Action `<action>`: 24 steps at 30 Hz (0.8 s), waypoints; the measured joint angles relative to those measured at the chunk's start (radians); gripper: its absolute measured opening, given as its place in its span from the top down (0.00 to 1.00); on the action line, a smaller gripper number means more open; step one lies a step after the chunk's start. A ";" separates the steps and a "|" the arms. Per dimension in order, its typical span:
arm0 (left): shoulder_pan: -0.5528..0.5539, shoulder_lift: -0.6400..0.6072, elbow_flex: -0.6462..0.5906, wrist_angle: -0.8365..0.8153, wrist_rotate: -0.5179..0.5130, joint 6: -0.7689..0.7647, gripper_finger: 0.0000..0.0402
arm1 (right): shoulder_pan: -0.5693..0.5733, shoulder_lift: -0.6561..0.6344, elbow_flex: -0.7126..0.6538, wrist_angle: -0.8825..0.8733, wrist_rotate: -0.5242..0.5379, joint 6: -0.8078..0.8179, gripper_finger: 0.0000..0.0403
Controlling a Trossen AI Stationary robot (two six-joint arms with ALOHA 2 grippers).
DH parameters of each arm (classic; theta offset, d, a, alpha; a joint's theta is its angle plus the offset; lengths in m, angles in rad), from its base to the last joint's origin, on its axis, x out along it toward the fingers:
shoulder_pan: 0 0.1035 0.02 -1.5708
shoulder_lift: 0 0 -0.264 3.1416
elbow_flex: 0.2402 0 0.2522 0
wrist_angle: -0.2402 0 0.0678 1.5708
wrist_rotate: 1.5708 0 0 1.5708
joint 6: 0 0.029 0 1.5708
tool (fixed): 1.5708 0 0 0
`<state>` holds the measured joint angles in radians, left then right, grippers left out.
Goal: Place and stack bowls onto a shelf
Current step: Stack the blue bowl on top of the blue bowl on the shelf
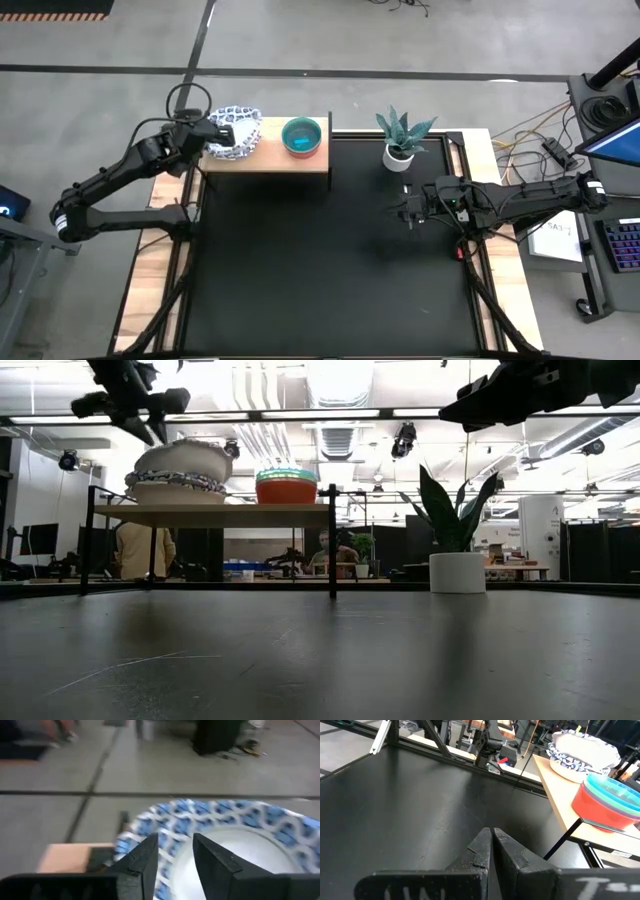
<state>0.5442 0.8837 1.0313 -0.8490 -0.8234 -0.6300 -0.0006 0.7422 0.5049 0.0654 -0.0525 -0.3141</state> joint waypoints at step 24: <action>-0.196 0.221 0.004 0.296 0.143 0.125 0.73 | 0.000 0.000 0.000 0.001 0.001 0.000 0.98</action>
<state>0.3481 1.1048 1.0353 -0.5534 -0.6805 -0.5050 -0.0006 0.7422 0.5049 0.0660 -0.0518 -0.3143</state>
